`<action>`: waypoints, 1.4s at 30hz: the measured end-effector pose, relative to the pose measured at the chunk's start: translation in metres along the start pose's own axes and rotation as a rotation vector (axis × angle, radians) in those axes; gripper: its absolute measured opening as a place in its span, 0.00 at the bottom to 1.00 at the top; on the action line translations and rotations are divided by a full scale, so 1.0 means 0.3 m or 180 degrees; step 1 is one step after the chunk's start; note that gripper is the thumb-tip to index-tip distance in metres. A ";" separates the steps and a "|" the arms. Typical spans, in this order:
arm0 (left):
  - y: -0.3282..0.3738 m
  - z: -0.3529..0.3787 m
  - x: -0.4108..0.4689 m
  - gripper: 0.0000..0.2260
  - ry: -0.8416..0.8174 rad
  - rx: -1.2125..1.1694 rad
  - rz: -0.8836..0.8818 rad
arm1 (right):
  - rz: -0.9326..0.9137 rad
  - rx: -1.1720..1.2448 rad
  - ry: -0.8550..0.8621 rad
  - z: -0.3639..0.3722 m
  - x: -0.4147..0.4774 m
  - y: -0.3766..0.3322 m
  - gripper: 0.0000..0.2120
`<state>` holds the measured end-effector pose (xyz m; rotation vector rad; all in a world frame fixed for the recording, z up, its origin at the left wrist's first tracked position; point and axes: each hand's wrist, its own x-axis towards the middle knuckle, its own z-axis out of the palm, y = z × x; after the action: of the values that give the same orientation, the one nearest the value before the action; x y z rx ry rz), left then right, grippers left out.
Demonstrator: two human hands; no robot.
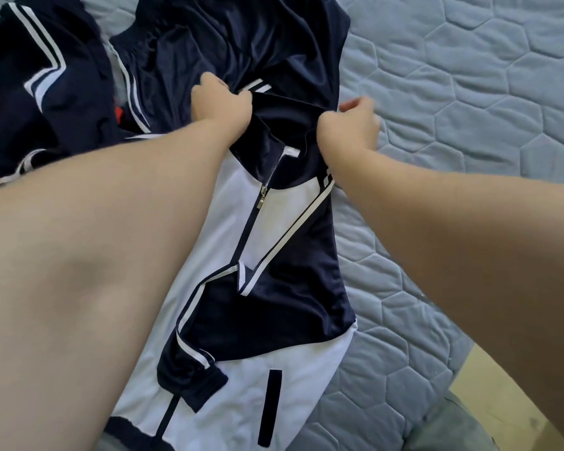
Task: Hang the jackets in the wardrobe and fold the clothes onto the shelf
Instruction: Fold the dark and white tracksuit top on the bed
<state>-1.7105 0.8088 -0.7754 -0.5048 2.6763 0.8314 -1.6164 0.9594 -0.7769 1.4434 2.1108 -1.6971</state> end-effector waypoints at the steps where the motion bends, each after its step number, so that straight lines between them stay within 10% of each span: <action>1: -0.024 0.000 -0.023 0.16 0.0195 0.0238 0.0399 | -0.0509 -0.0521 0.0100 -0.009 -0.028 0.019 0.13; 6: -0.184 -0.008 -0.150 0.11 0.0370 0.0250 0.0987 | -0.2360 -0.2232 -0.1153 -0.020 -0.117 0.134 0.28; 13: -0.449 -0.028 -0.320 0.06 0.0134 0.0377 0.0606 | -0.2817 -0.3226 -0.1308 0.013 -0.139 0.138 0.23; 16: -0.572 -0.045 -0.412 0.08 0.0174 0.0584 0.0680 | -0.2285 -0.3160 -0.1169 0.057 -0.128 0.121 0.10; 21: -0.769 -0.098 -0.599 0.11 0.0306 0.0981 0.0907 | -0.1460 -0.1276 -0.0559 0.177 -0.198 0.097 0.26; 29: -1.032 -0.172 -0.826 0.32 -0.0564 0.1410 -0.0335 | -0.2788 -0.3131 -0.1178 0.167 -0.555 0.376 0.13; 35: -1.111 -0.290 -0.763 0.22 -0.1309 0.0701 -0.0548 | -0.2101 -0.3652 -0.1399 0.092 -0.565 0.513 0.17; 42: -1.241 -0.527 -0.624 0.08 -0.0731 0.1512 -0.1362 | -0.1516 -0.3943 -0.0936 0.209 -0.661 0.515 0.20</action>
<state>-1.4170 0.4736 -0.7613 -0.7629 2.3133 0.1161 -1.4296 0.7813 -0.8003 0.3190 2.5602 -0.2914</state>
